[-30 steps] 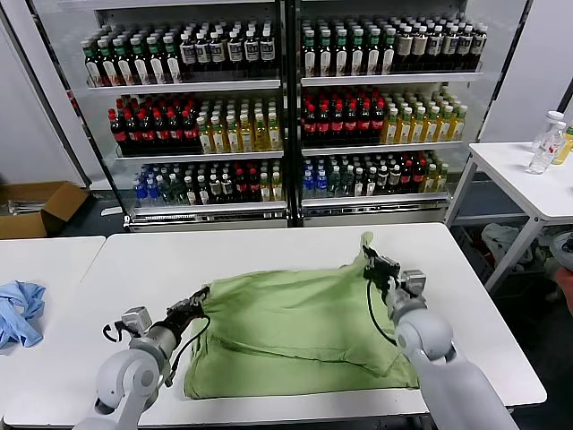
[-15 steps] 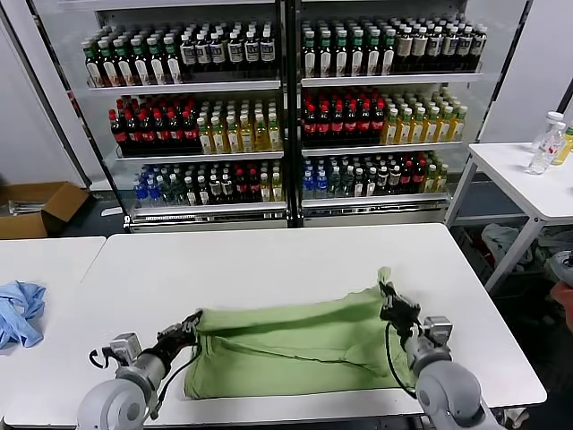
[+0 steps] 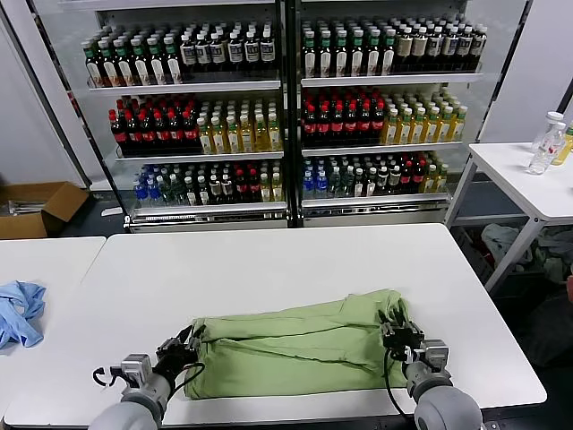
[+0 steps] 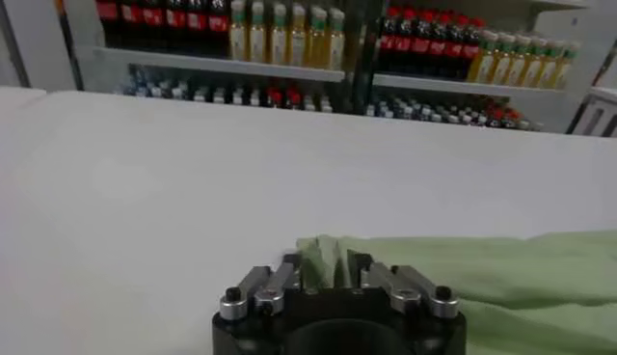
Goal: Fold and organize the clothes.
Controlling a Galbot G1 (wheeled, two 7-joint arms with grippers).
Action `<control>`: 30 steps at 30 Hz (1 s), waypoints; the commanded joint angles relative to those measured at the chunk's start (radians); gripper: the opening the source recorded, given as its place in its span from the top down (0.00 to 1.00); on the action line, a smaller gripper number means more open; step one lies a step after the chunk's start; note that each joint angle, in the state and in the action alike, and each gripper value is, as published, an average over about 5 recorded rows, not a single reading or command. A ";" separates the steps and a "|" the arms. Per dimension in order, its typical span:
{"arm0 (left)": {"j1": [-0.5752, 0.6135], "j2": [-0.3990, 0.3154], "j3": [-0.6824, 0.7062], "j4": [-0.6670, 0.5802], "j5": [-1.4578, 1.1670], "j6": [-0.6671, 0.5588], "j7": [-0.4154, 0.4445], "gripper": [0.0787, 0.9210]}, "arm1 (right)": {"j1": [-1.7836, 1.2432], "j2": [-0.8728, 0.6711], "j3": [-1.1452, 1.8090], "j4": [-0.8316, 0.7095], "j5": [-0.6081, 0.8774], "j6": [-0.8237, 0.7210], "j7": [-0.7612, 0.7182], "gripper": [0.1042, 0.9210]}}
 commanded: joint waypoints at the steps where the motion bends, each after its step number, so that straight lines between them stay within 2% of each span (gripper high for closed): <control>1: 0.073 -0.091 0.041 -0.034 0.184 -0.066 -0.095 0.53 | -0.038 0.009 0.001 0.027 -0.047 -0.022 0.013 0.42; 7: 0.049 -0.120 0.067 0.035 0.200 -0.069 -0.097 0.32 | -0.039 0.018 -0.002 0.022 -0.047 -0.021 0.013 0.21; 10: 0.037 -0.131 0.070 0.062 0.198 -0.078 -0.113 0.22 | -0.041 0.018 0.001 0.029 -0.034 -0.023 0.013 0.14; 13: 0.041 -0.142 0.080 0.071 0.196 -0.085 -0.115 0.14 | -0.041 0.017 0.006 0.028 -0.024 -0.023 0.014 0.12; 17: 0.063 -0.154 0.093 0.072 0.191 -0.100 -0.101 0.12 | -0.036 0.012 0.011 0.026 -0.015 -0.024 0.015 0.12; 21: 0.075 -0.154 0.093 0.071 0.174 -0.120 -0.084 0.19 | -0.028 0.010 0.013 0.026 -0.008 -0.024 0.017 0.12; 30: 0.090 -0.107 0.045 0.041 0.098 -0.173 -0.047 0.49 | -0.018 0.011 0.011 0.015 -0.003 -0.013 0.025 0.12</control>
